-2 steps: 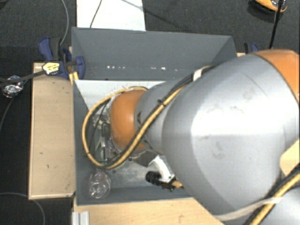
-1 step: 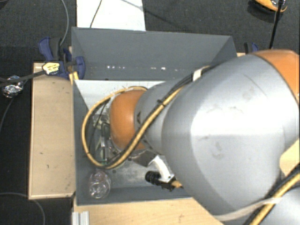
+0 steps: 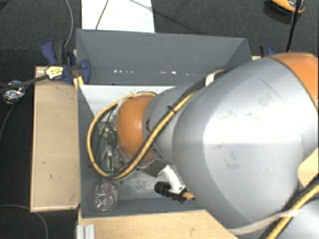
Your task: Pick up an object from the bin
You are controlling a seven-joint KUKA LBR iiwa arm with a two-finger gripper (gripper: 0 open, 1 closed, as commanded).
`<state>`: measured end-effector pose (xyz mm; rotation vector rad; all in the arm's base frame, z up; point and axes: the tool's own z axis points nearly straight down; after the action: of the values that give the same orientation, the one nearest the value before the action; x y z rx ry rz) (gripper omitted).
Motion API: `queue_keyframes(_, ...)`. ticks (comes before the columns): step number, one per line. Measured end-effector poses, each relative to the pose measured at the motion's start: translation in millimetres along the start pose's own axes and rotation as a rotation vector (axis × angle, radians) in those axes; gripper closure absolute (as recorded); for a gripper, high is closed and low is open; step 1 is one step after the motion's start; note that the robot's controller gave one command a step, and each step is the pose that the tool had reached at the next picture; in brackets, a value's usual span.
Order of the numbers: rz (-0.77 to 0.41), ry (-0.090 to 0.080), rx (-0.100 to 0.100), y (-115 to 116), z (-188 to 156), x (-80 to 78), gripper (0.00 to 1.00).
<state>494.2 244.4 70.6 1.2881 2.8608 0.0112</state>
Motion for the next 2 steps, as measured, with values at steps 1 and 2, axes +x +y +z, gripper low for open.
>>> queue_keyframes(1,0.000,0.001,0.006,-1.8,-6.2,0.0,1.00)
queue_keyframes(2,-0.002,0.002,0.008,-2.5,-28.1,0.1,1.00)
